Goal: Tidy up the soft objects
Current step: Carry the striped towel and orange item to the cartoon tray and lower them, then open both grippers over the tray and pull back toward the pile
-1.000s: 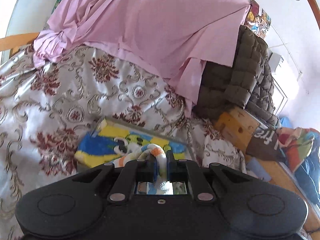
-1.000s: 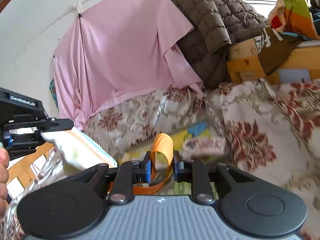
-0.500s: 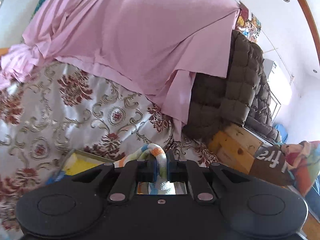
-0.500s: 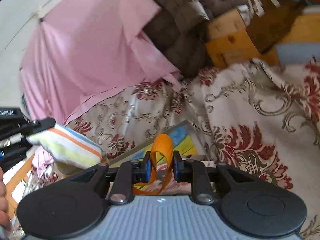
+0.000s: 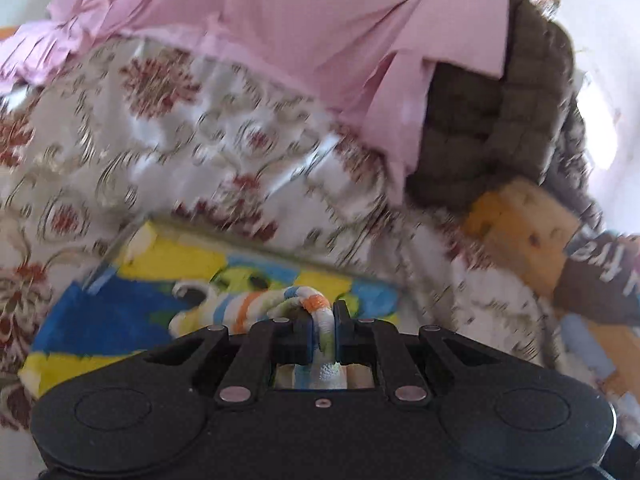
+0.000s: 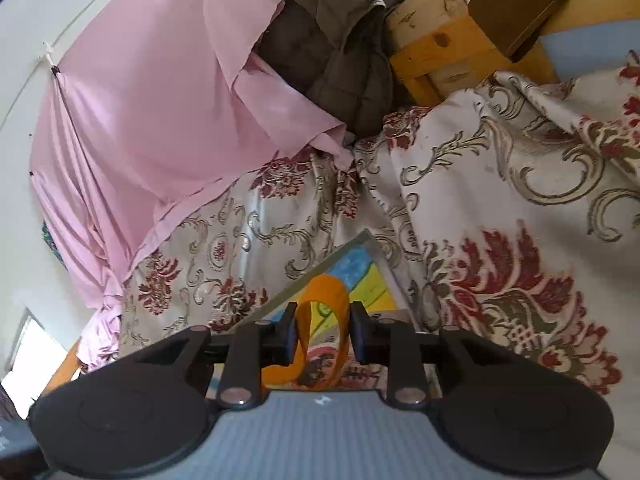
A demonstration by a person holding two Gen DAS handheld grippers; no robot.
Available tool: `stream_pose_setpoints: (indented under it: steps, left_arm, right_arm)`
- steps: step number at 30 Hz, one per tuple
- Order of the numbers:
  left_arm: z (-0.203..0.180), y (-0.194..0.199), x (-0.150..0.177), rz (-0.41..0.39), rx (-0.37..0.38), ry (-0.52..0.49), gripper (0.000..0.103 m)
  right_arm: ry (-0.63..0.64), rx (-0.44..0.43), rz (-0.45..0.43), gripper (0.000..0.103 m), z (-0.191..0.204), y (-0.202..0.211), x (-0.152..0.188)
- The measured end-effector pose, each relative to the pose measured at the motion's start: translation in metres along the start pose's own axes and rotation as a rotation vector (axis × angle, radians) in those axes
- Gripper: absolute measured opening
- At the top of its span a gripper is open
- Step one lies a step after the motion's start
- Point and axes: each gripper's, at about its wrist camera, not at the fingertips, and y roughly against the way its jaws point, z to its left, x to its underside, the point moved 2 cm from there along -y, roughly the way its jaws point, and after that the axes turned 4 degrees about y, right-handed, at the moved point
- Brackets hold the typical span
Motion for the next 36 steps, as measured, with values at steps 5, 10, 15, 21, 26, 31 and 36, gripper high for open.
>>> stream_pose_setpoints:
  steps: [5,10,15,21,26,31,36]
  left_arm:
    - [0.019,-0.010,0.013,0.069,-0.071,0.012,0.012]
    - [0.025,-0.009,0.018,0.103,-0.103,-0.007,0.019]
    - [0.027,-0.002,0.020,0.101,-0.132,-0.021,0.038]
    - [0.025,0.006,0.026,0.095,-0.119,-0.026,0.058]
    - [0.017,0.016,0.029,0.078,-0.099,-0.053,0.069]
    - [0.014,0.033,0.033,0.047,-0.089,-0.068,0.076]
    - [0.016,0.052,0.034,0.021,-0.094,-0.038,0.081]
  right_arm:
    - [-0.002,-0.057,-0.002,0.030,0.008,-0.011,0.005]
    - [0.059,-0.090,0.035,0.038,0.025,-0.023,0.013]
    - [0.090,-0.086,0.047,0.046,0.030,-0.023,0.015]
    - [0.067,-0.089,0.043,0.059,0.027,-0.022,0.013]
    - [0.068,-0.087,0.036,0.077,0.026,-0.016,0.009]
    - [0.082,-0.085,0.024,0.086,0.031,-0.003,0.002]
    - [0.135,-0.069,0.015,0.092,0.043,0.017,-0.005]
